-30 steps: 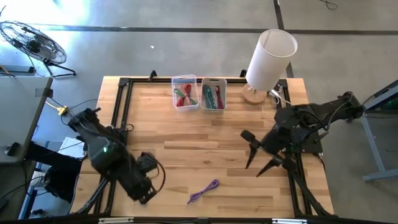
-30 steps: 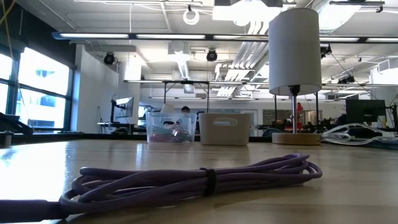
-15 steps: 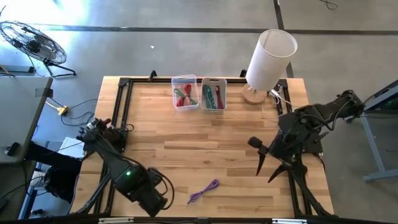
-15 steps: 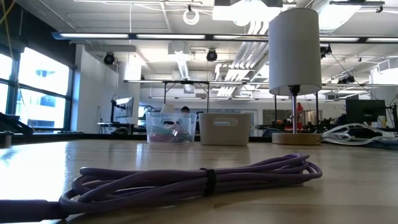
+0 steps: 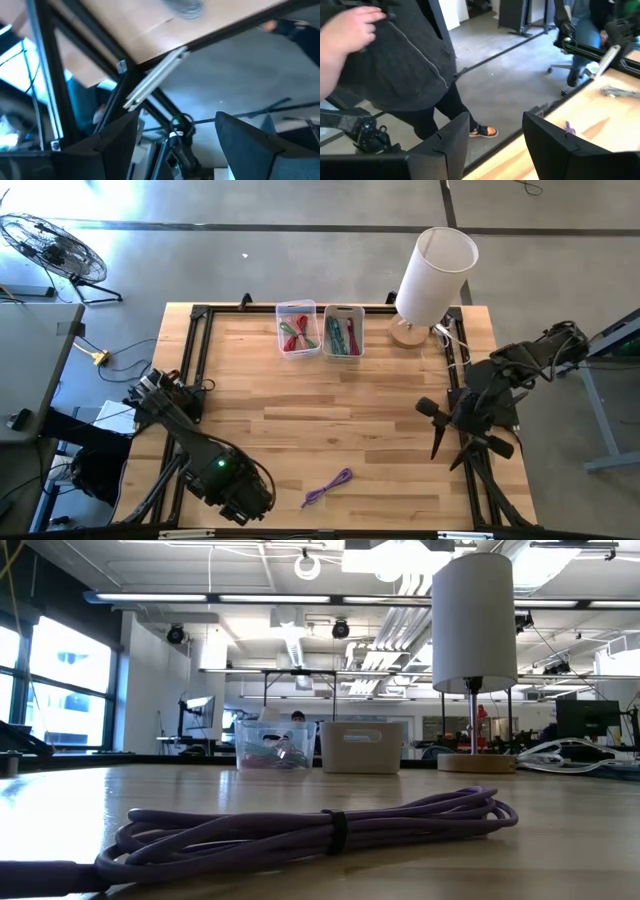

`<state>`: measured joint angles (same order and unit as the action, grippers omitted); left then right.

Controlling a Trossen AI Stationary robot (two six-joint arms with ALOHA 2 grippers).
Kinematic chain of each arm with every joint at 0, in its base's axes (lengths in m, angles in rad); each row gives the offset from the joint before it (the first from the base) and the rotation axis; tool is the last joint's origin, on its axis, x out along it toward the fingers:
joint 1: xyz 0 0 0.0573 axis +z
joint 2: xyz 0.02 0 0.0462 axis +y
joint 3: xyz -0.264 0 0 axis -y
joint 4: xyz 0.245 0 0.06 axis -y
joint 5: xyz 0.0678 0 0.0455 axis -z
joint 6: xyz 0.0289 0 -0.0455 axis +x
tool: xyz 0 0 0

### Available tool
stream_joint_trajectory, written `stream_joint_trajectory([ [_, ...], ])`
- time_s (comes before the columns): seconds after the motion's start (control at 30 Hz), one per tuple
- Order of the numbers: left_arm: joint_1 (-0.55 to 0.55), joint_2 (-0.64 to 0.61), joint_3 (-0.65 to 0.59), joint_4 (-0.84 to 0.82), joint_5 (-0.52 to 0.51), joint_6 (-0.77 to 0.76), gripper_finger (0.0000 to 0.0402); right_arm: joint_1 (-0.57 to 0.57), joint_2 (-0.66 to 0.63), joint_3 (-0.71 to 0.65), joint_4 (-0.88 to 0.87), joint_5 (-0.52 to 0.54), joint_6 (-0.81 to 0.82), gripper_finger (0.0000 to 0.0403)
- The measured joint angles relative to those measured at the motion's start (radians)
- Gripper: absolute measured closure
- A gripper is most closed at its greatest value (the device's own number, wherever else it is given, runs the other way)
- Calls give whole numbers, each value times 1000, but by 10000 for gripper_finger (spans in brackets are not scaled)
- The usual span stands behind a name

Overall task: Pick & Place USB Port
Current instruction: Put the white cable into the gray bin

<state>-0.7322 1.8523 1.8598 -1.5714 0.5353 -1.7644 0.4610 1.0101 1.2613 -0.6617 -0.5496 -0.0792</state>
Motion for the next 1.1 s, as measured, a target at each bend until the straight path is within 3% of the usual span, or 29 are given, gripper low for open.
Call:
stream_joint_trajectory([
  [0.17, 15, 0, -98, 11, 31, -25, 138, 0, -28, 0, -40, 27, -1, 226],
  [0.4, 66, 0, -210, 33, -74, -16, 137, 0, -36, 0, -56, 24, 17, 226],
  [0.9, 71, 0, -483, 332, -42, -22, 137, 0, -36, 0, -115, 22, 83, 226],
  [1.1, 63, 0, -553, 358, 1, -48, 137, 0, -36, 0, -121, 19, 109, 226],
])
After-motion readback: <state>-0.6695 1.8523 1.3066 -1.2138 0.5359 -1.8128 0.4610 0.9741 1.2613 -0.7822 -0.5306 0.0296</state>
